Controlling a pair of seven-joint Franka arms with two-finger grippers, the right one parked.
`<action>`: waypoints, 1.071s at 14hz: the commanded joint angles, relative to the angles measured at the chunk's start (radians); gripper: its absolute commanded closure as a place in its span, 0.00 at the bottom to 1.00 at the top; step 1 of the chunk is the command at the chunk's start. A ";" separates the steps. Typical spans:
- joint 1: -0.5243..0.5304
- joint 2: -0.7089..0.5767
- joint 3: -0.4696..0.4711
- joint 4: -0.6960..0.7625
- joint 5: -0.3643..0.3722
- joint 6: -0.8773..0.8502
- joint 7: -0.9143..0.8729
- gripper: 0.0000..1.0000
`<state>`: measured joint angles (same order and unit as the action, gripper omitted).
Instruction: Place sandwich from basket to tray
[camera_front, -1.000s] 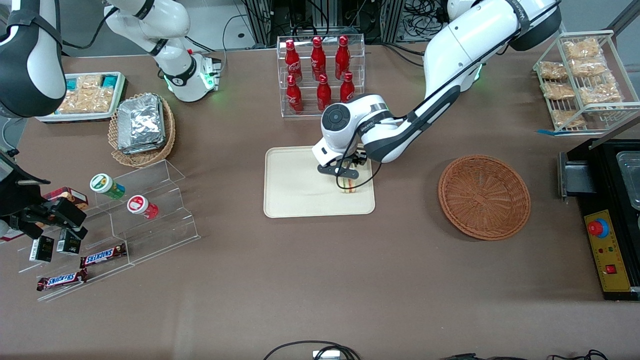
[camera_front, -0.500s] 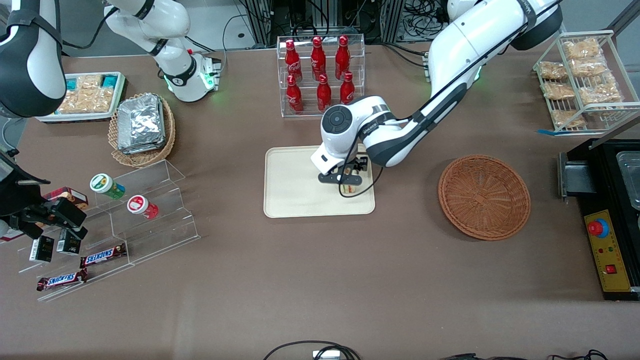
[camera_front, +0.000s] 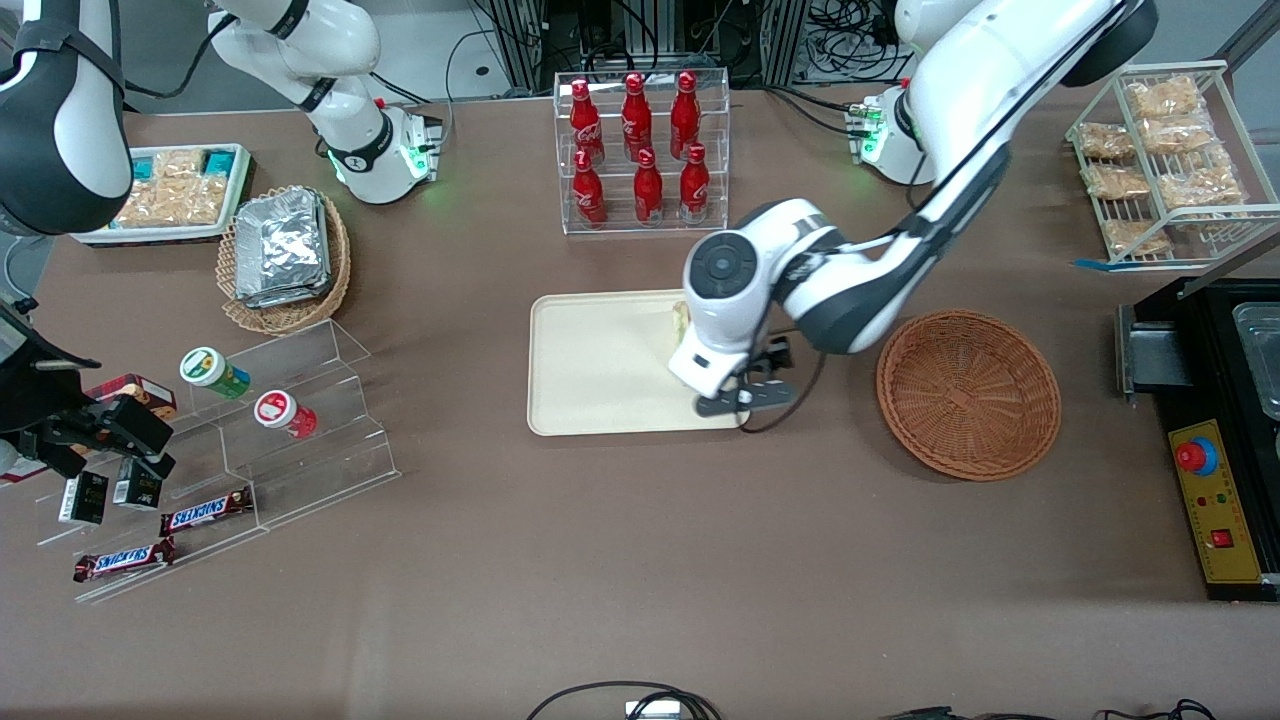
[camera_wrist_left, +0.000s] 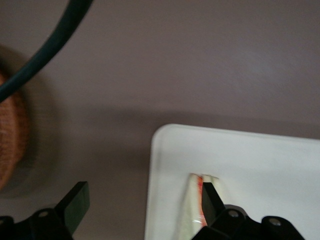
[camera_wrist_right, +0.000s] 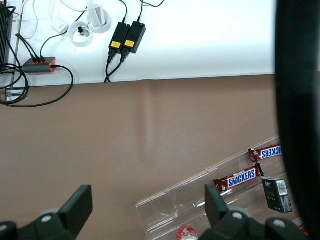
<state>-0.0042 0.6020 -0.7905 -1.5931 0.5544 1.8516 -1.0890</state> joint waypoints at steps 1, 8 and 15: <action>0.068 -0.065 -0.006 0.028 0.004 -0.077 -0.003 0.01; 0.226 -0.146 -0.009 0.146 -0.102 -0.276 0.246 0.01; 0.255 -0.379 0.270 0.142 -0.355 -0.350 0.712 0.01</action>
<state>0.3068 0.3064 -0.6450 -1.4299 0.2698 1.5193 -0.4860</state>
